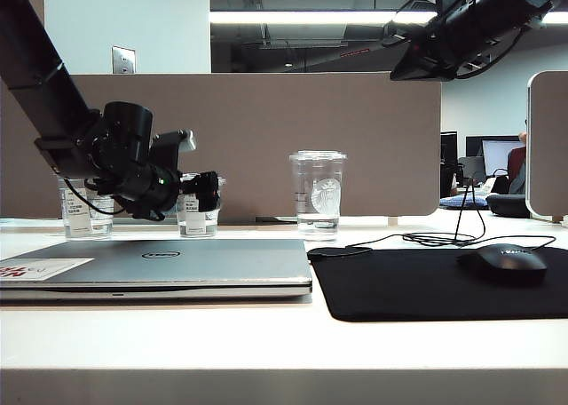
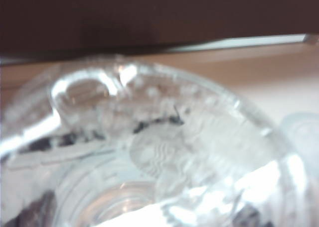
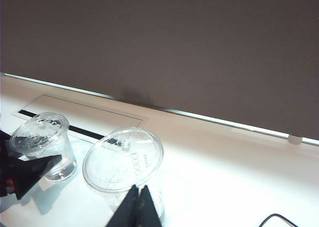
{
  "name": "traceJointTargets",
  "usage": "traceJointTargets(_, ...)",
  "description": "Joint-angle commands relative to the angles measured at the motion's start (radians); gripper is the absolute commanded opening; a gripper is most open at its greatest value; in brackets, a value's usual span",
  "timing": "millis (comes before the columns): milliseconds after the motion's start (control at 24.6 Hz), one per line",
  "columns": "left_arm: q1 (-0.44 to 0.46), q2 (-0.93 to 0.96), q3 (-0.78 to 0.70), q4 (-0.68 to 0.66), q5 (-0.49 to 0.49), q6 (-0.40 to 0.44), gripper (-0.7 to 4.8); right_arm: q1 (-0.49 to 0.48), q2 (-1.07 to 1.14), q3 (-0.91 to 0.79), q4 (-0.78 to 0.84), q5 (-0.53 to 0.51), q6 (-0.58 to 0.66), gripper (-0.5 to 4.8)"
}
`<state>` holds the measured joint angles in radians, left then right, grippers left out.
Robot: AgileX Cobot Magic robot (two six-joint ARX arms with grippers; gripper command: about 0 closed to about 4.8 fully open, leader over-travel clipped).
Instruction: Pick up the coffee cup on the middle and place it on the right side of the laptop.
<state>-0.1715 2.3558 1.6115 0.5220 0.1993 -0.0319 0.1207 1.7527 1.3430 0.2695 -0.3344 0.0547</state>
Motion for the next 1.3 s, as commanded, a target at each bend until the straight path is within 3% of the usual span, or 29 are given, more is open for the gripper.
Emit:
traceJointTargets(41, 0.000, -0.004, 0.006, 0.003, 0.022, -0.002, 4.79, -0.001, -0.003, 0.008, -0.002, -0.001, -0.003, -0.06)
traceJointTargets(203, 0.000, -0.004, 0.006, 0.003, 0.034, 0.021, 4.75, -0.001, -0.003, 0.008, -0.027, -0.001, -0.003, -0.05)
traceJointTargets(244, 0.000, -0.004, 0.006, 0.003, 0.034, 0.031, 4.20, -0.001, -0.004, 0.008, -0.040, -0.001, -0.003, -0.06)
traceJointTargets(285, 0.000, -0.004, 0.006, 0.003, 0.035, 0.032, 4.04, -0.002, -0.003, 0.007, -0.043, -0.001, -0.003, -0.06)
traceJointTargets(488, 0.000, -0.004, 0.006, 0.003, 0.050, 0.032, 3.91, -0.002, -0.004, 0.007, -0.040, -0.001, -0.004, -0.06)
traceJointTargets(610, 0.000, -0.004, 0.006, 0.003, 0.050, 0.032, 3.29, -0.002, -0.004, 0.008, -0.040, -0.001, -0.004, -0.06)
traceJointTargets(935, 0.000, -0.006, 0.006, 0.002, 0.052, 0.032, 3.26, -0.002, -0.004, 0.007, -0.040, -0.001, -0.004, -0.06)
traceJointTargets(1301, -0.012, -0.093, 0.006, -0.043, 0.128, 0.032, 3.26, -0.002, -0.005, 0.008, -0.026, -0.006, -0.004, -0.06)
